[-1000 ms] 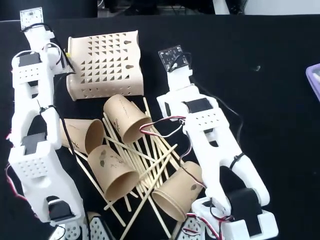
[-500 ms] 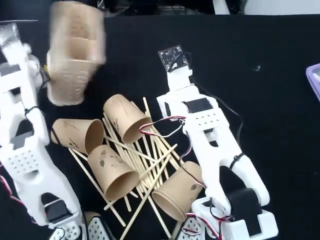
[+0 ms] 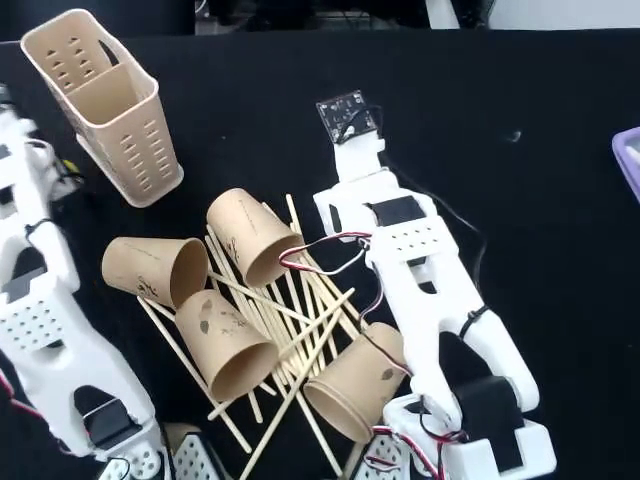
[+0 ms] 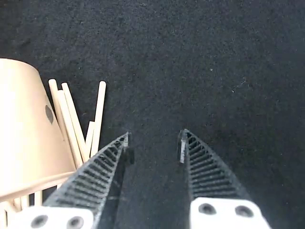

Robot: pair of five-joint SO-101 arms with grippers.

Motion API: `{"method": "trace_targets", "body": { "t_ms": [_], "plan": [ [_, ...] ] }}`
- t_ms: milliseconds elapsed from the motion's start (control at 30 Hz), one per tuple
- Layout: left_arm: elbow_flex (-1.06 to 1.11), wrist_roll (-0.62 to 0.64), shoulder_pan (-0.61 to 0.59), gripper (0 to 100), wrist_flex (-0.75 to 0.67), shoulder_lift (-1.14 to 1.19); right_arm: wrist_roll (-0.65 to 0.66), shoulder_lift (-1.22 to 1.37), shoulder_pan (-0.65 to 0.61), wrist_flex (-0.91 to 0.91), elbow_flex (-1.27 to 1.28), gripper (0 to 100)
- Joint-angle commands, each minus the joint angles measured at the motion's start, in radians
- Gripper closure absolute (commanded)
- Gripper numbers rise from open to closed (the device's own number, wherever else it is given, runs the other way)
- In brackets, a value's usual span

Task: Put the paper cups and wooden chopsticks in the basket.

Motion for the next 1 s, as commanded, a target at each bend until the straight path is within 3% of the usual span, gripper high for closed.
{"method": "trace_targets", "body": {
  "t_ms": [0, 333, 533, 833, 967],
  "plan": [
    [-0.216, 0.009, -0.021, 77, 0.187, -0.14, -0.002, -0.012, -0.011, -0.021, -0.005, 83.8],
    [-0.702, 0.011, 0.119, 77, 0.589, -0.235, -0.002, -0.008, -0.011, -0.014, -0.005, 83.8],
    [-0.932, 0.08, 0.22, 77, 0.701, -0.241, -0.002, -0.007, -0.011, -0.014, -0.004, 83.9],
    [-0.68, 0.241, 0.255, 77, 0.694, -0.238, 0.003, -0.013, -0.012, -0.02, 0.021, 83.9],
    [-0.541, 0.281, 0.255, 77, 0.605, -0.222, 0.003, -0.013, -0.012, -0.02, 0.021, 83.9]
  ]
}}
